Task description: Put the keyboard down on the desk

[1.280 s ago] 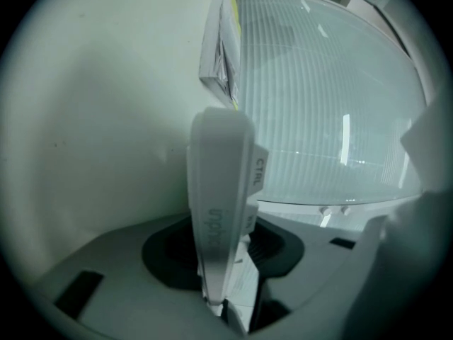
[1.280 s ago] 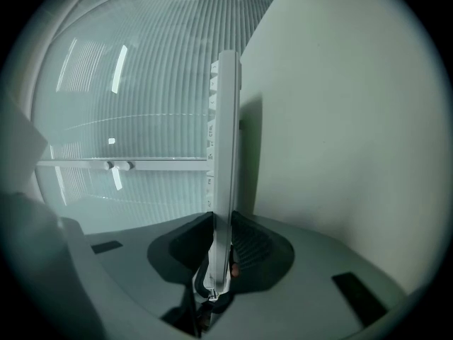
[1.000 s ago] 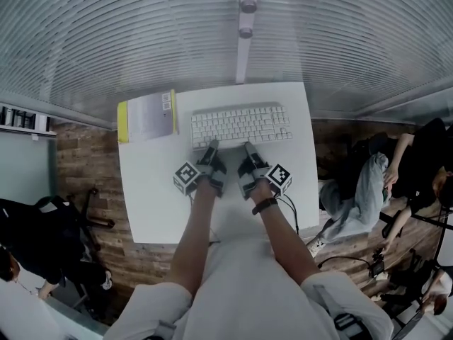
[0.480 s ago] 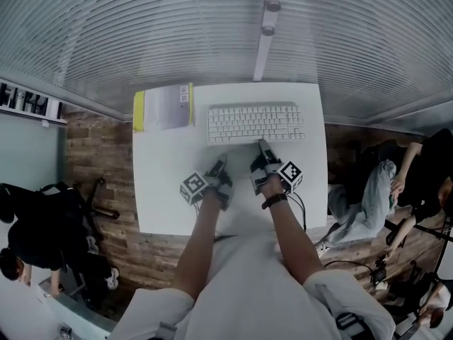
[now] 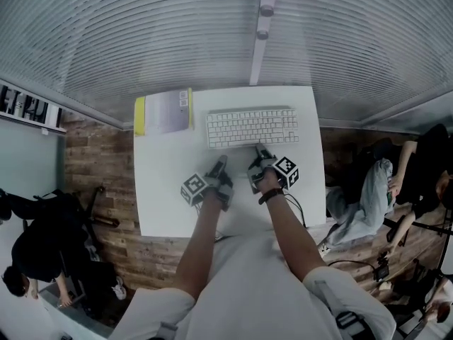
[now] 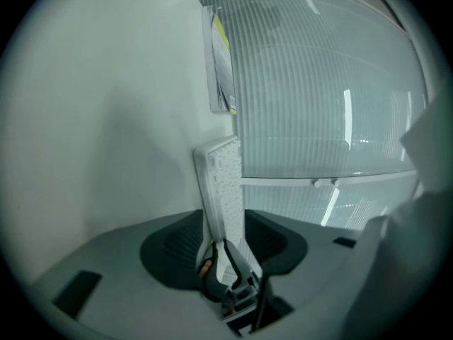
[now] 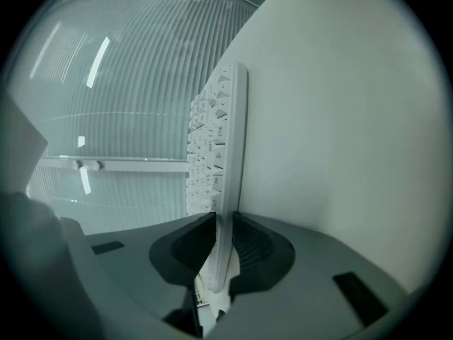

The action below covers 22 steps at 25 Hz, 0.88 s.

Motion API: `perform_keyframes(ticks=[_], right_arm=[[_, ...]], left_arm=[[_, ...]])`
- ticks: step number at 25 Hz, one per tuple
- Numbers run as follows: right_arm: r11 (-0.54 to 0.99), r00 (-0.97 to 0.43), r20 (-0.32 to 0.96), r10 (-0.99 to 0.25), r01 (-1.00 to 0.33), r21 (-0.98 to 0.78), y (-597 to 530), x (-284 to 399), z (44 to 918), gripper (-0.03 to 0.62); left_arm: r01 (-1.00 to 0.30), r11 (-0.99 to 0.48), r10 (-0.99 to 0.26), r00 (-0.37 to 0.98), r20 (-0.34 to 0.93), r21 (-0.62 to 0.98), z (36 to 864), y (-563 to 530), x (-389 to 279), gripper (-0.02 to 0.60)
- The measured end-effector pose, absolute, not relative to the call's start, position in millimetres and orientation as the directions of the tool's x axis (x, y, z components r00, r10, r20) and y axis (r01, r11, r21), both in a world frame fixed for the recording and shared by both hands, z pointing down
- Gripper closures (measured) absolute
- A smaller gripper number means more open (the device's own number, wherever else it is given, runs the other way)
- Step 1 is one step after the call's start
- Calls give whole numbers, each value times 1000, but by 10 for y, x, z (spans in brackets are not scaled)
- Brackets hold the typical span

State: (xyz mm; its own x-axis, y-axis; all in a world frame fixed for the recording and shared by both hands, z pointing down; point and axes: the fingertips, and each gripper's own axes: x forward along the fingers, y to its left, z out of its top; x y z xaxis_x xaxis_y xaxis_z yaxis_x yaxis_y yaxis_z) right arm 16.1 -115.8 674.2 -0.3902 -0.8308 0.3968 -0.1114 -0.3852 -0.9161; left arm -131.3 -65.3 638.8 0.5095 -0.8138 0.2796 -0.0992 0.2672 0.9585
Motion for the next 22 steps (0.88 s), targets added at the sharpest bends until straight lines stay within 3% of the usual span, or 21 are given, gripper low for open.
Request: perform_keyframes(ticks=[6,11,15,19,22], right_arm=[[-320,-447,376,-812,-197,-927,-1103,196,6612,528],[-63,-493,286,-822,-420,-905,-1084,183,5858,528],[141,-476,246,-845,-641,-755,-1052,229,5173,528],[244,-394,199,-897,-819,-519,-867,256,4585,528],[293,-364,156,-918,-889,-351,-733,147,4230,528]], left_arm=[[-105,241,-815,517,260,965,6237,-617,-1359,400],[-249,79,-777,592,216,965,5767,-646,-1363,400],[-372,-105,-784,601,153,922,5208,-758,-1386,400],[-459,-263,-768,632,103,848,4688,-740,-1300,400],[-605,-376,-784,612,107,701,4361,-681,-1299,400]])
